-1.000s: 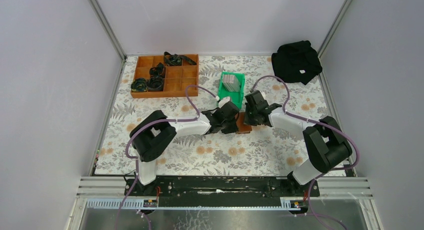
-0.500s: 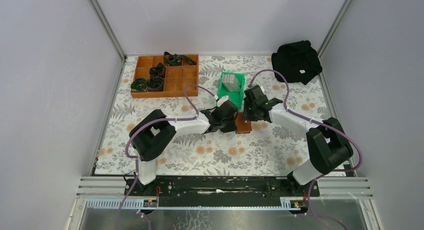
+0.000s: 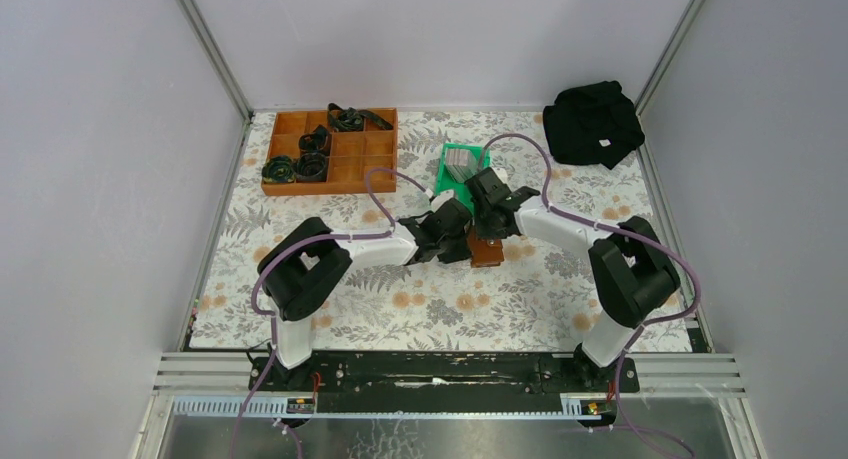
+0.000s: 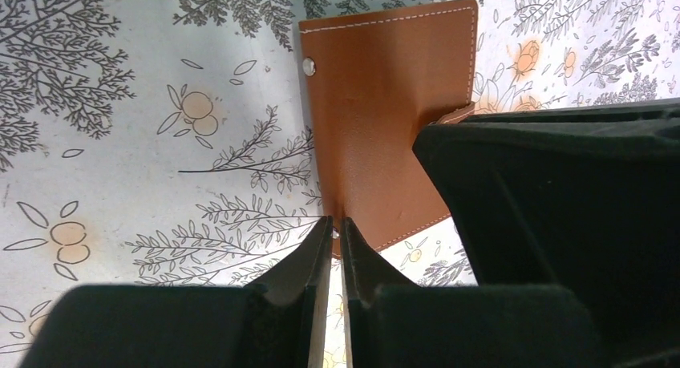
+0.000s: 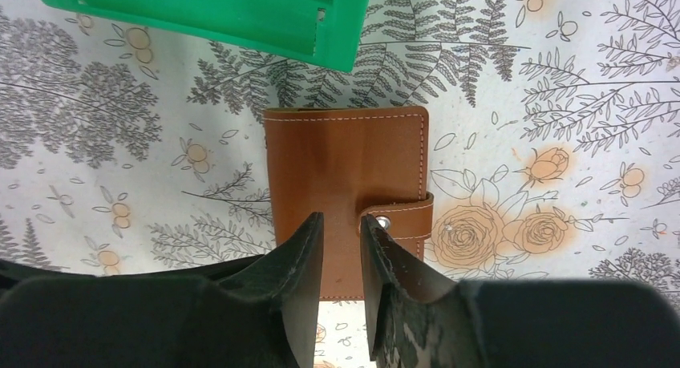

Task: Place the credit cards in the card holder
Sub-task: Close the card holder at the center of the board.

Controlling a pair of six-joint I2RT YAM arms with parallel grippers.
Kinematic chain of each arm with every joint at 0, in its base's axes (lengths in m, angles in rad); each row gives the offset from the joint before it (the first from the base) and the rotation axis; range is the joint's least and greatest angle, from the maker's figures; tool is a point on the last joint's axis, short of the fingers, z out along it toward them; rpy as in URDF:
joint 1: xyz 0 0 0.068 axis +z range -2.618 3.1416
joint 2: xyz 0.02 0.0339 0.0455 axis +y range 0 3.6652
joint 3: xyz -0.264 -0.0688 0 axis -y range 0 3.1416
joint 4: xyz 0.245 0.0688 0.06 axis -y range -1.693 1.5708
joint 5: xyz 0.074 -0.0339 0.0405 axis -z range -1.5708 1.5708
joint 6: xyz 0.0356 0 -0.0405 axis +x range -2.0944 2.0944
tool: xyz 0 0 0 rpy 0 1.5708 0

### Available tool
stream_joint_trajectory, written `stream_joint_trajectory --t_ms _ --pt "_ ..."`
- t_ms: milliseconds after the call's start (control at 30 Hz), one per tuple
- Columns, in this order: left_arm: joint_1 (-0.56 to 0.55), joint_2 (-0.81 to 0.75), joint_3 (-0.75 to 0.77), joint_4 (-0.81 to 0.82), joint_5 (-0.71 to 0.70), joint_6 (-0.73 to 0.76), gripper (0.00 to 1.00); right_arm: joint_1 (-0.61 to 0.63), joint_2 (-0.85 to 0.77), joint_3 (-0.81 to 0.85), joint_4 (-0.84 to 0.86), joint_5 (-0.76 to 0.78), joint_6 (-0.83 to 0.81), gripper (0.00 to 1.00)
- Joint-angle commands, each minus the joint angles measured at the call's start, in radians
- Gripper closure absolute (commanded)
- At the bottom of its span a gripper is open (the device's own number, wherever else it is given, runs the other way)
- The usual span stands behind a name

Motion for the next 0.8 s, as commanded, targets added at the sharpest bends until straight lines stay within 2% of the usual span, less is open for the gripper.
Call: stream_joint_trajectory --t_ms 0,400,767 --pt "0.012 -0.009 -0.017 0.059 0.014 0.017 0.86 0.029 0.024 0.061 -0.065 0.108 -0.035 0.69" --pt "0.026 -0.007 -0.023 0.068 0.034 0.026 0.86 0.056 0.069 0.086 -0.106 0.174 -0.045 0.69" --pt "0.035 -0.008 -0.03 0.076 0.043 0.031 0.86 0.067 0.096 0.106 -0.113 0.196 -0.054 0.77"
